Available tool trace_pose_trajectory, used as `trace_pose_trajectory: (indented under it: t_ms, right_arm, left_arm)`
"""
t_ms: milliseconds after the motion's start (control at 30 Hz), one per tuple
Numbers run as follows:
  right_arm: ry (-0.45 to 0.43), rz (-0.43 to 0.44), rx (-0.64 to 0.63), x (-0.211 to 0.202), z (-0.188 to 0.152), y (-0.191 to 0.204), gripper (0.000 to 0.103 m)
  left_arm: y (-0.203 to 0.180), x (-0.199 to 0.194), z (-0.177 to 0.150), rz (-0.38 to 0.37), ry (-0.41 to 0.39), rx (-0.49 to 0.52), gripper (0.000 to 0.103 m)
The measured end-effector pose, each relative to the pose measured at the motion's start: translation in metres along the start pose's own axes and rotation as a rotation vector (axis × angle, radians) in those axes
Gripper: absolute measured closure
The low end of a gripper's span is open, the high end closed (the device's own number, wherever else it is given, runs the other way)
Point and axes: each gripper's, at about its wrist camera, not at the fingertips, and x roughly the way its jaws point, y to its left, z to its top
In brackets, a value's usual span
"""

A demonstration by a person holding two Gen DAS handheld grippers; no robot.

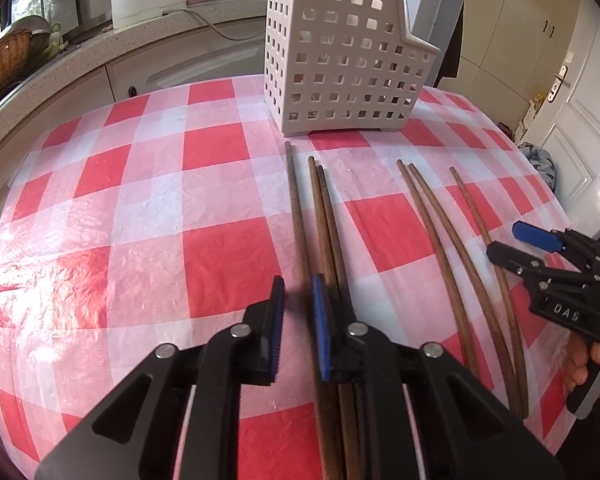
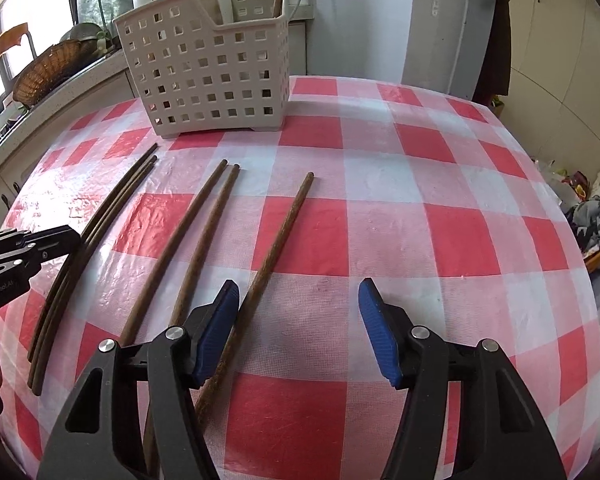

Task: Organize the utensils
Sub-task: 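Close the left tool on a chopstick while the right tool grasps another, then lift both chopsticks upright and carry them toward the caddy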

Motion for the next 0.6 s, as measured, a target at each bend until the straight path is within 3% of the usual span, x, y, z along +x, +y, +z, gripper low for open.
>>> trace_pose_trajectory:
  t_ms: [167, 267, 400, 600]
  right_arm:
    - [-0.001, 0.014, -0.029, 0.002, -0.001, 0.004, 0.051]
    - [-0.003, 0.024, -0.032, 0.004, 0.001, 0.004, 0.060]
    - [-0.001, 0.062, -0.086, 0.005, 0.005, 0.008, 0.087]
    - [0.025, 0.121, -0.194, 0.005, 0.008, 0.013, 0.090]
  left_arm:
    - [0.007, -0.006, -0.006, 0.046, 0.003, 0.001, 0.097]
    - [0.017, -0.011, -0.012, 0.070, 0.007, -0.014, 0.098]
    - [0.032, -0.020, -0.023, 0.091, 0.009, -0.032, 0.098]
    - [0.055, -0.031, -0.034, 0.104, 0.025, -0.084, 0.096]
